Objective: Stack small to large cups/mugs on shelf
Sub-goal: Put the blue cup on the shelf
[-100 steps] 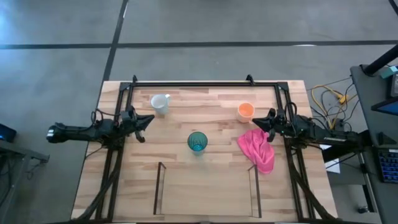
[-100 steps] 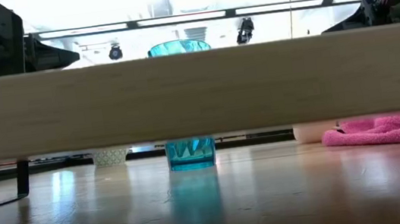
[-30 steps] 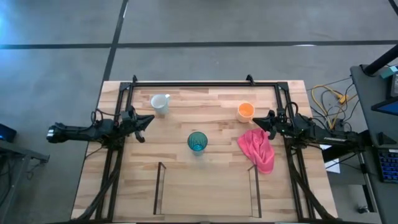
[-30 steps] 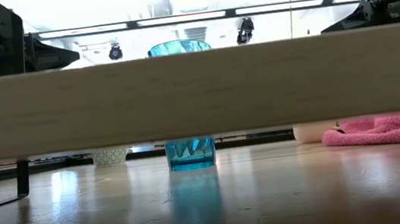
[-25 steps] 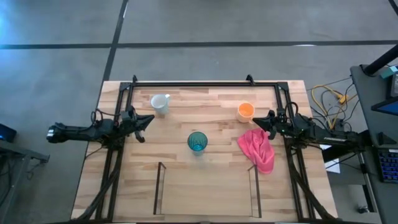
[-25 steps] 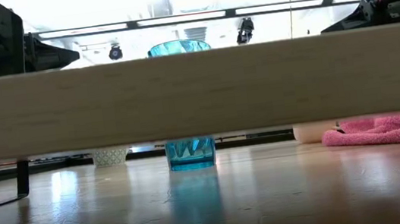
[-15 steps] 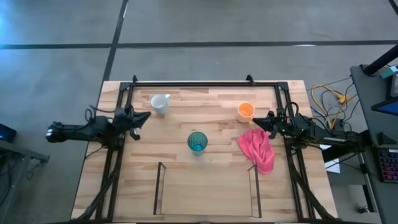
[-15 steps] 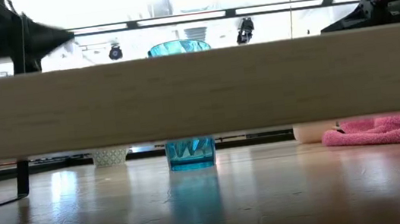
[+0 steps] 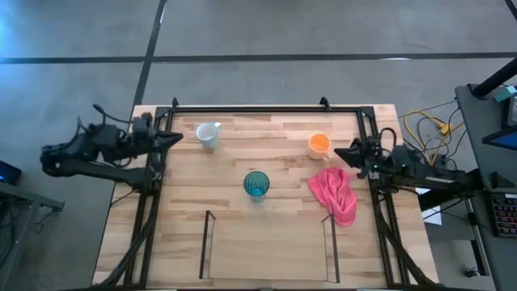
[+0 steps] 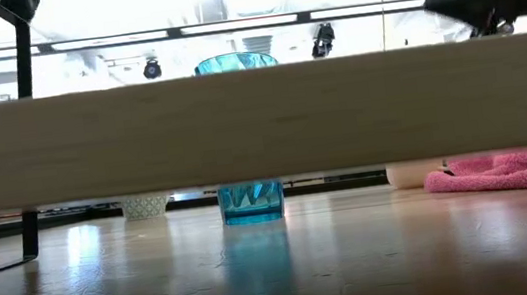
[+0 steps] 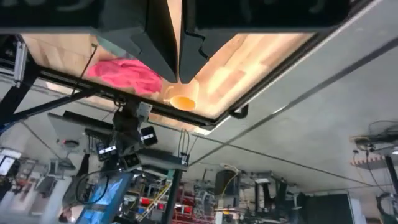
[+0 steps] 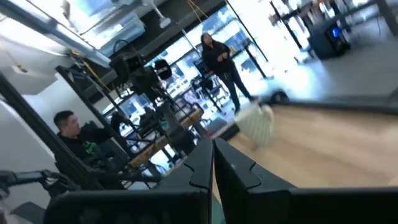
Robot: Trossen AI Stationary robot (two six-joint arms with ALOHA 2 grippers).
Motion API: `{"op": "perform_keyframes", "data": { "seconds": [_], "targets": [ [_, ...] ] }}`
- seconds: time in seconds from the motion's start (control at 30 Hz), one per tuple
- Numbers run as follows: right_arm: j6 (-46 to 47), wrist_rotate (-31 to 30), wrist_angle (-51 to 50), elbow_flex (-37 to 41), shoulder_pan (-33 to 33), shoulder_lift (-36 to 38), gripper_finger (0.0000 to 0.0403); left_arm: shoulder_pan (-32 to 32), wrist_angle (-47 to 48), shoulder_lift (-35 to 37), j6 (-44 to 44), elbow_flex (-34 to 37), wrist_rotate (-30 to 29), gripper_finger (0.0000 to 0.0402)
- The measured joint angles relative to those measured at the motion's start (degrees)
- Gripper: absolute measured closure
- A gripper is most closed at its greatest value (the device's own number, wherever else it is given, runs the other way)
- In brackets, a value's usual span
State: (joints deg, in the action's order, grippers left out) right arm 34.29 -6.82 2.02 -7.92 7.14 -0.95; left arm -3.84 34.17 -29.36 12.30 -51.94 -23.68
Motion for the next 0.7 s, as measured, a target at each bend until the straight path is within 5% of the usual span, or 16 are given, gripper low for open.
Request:
{"op": "perform_keyframes", "data": {
  "seconds": [0.3, 0.7],
  "targets": [
    [-10.1, 3.3, -14.5, -16.7, 0.0, -3.6, 0.0394, 0.0, 2.3, -8.7, -9.7, -15.2, 0.0, 0.04],
    [-18.2, 7.0, -24.5, -34.2, 0.0, -20.0, 0.0394, 0.0, 1.9, -10.9, -9.7, -17.0, 0.6, 0.04]
  ]
}}
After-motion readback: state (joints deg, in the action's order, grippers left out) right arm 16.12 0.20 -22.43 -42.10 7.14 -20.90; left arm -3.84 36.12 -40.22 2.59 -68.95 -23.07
